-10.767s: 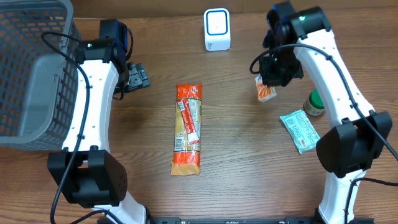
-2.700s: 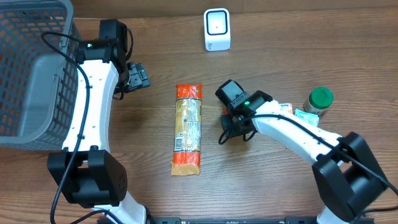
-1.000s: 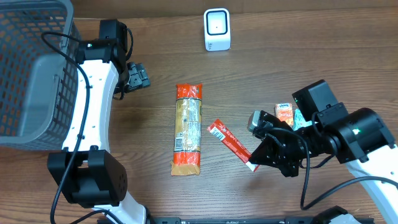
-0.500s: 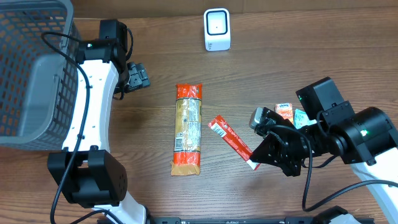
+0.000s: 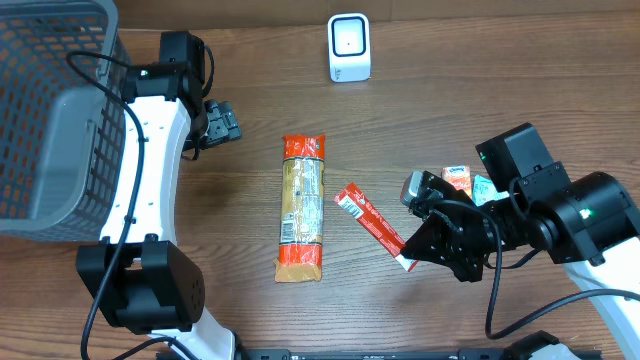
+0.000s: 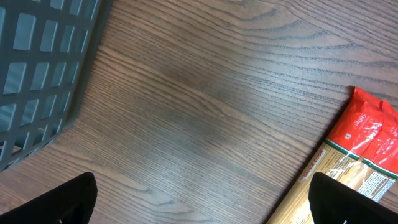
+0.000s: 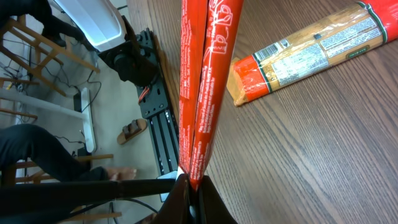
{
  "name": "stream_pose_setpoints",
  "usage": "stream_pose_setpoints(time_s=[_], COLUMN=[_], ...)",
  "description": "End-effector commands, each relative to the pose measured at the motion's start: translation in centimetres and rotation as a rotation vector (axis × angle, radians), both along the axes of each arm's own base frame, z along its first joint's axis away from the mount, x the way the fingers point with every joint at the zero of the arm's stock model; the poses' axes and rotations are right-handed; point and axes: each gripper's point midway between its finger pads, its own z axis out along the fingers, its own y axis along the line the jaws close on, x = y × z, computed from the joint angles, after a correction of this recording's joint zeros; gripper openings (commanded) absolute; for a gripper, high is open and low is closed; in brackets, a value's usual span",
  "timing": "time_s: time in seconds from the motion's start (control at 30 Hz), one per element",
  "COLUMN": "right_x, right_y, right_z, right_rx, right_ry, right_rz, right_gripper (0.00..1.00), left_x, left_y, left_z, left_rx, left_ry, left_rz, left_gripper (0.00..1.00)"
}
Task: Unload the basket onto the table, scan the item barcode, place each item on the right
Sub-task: 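Lift the red stick snack and pull it right, rotating it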
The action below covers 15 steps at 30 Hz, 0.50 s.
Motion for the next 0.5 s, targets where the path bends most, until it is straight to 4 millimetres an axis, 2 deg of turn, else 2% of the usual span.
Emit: stream_pose_setpoints(time_s=[0.0, 0.47], right_x=[0.06, 0.11], right_y=[0.07, 0.09], right_z=[1.20, 1.21], right_rx=[0.024, 0.025], right_ry=[-0.039, -0.041], right_rz=[0.000, 0.001], right_gripper=[0.04, 0.04], left_x=[-0.05, -0.05], left_y=[0.11, 0.11], left_z=[0.00, 0.00], left_rx=[0.012, 0.012], left_ry=[0.004, 0.004], left_rz=[-0.014, -0.014], left_gripper=[1.00, 1.00])
